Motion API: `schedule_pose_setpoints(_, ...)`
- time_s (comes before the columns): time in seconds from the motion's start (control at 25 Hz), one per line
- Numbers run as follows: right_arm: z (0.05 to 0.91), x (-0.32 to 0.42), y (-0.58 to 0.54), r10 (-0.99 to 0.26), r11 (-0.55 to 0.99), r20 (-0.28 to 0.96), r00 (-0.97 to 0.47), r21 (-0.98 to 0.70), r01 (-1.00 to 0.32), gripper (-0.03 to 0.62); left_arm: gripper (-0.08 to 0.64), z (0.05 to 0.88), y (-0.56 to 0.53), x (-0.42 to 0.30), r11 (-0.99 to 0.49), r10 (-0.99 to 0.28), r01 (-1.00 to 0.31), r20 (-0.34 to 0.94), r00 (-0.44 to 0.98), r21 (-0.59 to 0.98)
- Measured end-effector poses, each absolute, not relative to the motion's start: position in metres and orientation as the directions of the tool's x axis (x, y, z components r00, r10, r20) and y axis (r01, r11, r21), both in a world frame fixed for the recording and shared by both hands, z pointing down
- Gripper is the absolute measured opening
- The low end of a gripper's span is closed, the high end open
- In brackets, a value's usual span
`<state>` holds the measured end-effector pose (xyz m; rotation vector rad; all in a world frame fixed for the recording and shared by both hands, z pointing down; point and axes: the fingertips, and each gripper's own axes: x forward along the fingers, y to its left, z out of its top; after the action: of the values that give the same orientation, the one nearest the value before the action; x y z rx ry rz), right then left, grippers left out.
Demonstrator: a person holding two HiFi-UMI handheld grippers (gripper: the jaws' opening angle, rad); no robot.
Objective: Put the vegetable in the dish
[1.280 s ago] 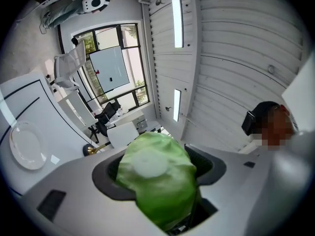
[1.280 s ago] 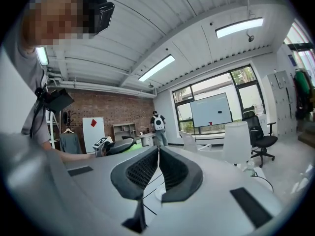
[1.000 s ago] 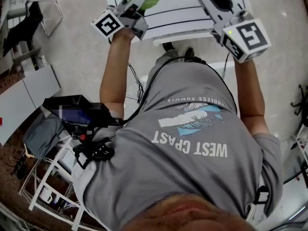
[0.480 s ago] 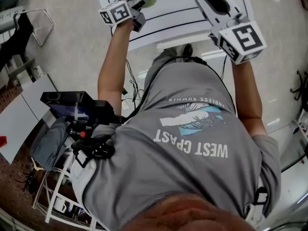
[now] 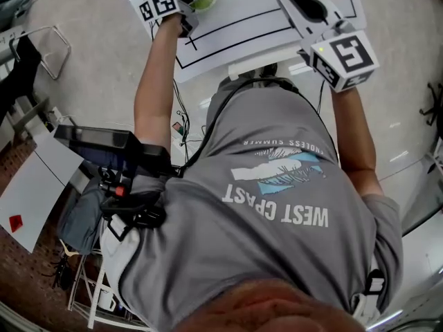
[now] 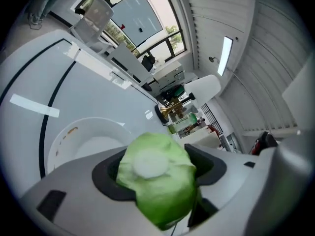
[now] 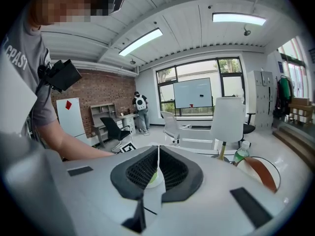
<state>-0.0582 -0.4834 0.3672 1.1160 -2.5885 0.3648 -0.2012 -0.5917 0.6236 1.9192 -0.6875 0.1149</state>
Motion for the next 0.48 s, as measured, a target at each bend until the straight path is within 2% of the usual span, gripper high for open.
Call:
schedule_pose_setpoints(0.2, 0.365, -0.056, -0.468, -0.670, 0.653, 0.379, -0.638, -0.108, -0.750, 0.009, 0.311, 0.639, -0.577, -0.189, -0.248, -0.329, -0.496, 0.409, 0.851, 0.833)
schedule_pose_setpoints(0.48, 0.378, -0.056, -0.492, -0.655, 0.664, 0.388, -0.648, -0.113, -0.739, 0.009, 0.311, 0.657, -0.604, -0.191, -0.146, -0.327, -0.478, 0.413, 0.850, 0.866)
